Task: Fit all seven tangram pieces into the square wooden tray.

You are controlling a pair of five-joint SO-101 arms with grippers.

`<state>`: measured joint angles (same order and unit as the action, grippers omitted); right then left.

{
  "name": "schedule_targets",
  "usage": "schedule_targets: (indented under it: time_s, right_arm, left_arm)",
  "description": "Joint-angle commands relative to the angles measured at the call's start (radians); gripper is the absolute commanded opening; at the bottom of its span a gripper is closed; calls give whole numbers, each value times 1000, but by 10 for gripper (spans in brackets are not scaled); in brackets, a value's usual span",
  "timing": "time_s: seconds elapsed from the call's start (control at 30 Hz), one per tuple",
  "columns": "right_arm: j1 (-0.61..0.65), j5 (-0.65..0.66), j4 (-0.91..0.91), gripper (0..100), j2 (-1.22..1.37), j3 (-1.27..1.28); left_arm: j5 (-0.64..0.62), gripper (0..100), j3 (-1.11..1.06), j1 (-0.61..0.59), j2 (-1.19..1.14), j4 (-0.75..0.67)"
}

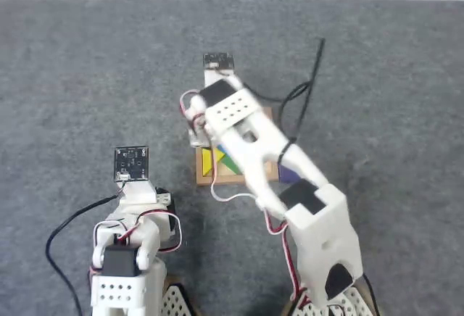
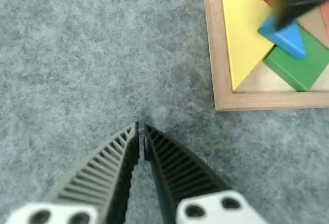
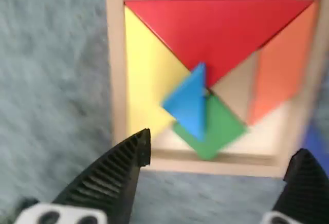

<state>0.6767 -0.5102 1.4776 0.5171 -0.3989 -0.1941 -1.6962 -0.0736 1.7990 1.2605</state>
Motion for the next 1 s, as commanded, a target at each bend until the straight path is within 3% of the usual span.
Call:
schedule_targets:
  time_s: [0.0,0.17,0.2,0.23,0.53,0.97]
  right_arm:
    - [-119,282,48,370,-114,-91]
    - [-134,786,-76,40,-50,-89]
    - [-130,882,-93,0,-35,-89]
    - [-128,918,-102,21,-21,-89]
    - [-120,861,-236,7,22,-78]
    - [-93,899,-288,7,87,-6]
  left_arm:
    - [11,14,13,-6,20,2]
    - [11,14,13,-6,20,2]
    - [11,14,13,-6,20,2]
    - [11,14,13,-6,20,2]
    - [11,14,13,-6,20,2]
    - [11,14,13,-6,20,2]
